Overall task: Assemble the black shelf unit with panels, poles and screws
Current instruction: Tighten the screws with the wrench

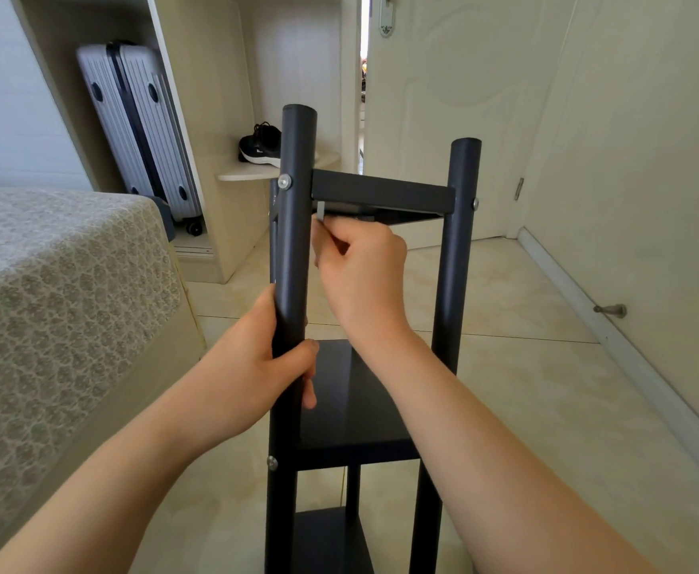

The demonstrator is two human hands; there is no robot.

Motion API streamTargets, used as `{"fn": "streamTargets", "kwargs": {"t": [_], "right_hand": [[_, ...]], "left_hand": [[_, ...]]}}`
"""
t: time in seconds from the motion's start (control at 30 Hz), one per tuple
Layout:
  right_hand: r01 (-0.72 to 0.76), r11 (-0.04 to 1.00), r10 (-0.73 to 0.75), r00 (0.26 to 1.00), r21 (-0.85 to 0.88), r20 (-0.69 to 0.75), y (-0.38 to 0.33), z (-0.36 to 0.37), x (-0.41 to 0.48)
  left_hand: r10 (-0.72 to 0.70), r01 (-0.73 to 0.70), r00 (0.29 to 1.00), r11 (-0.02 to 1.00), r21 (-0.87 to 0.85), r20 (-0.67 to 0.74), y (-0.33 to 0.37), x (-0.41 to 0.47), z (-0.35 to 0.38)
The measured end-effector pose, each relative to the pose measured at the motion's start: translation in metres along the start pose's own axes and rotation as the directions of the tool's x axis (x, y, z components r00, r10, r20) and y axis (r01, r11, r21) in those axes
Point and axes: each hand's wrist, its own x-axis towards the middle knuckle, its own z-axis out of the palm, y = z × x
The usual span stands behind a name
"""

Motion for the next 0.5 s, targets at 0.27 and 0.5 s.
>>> {"fn": "streamTargets", "kwargs": {"t": [0.27, 0.5], "right_hand": [[0.080, 0.997, -0.078, 0.987, 0.014, -0.140, 0.012, 0.011, 0.003], [-0.034, 0.997, 0.032, 0.999, 0.067, 0.027, 0.012, -0.003, 0.004]], "left_hand": [[0.015, -0.015, 1.000, 0.999, 0.028, 0.002, 0.004, 0.003, 0.003], [0.008, -0.008, 1.000, 1.000, 0.027, 0.000, 0.005, 0.005, 0.004]]}}
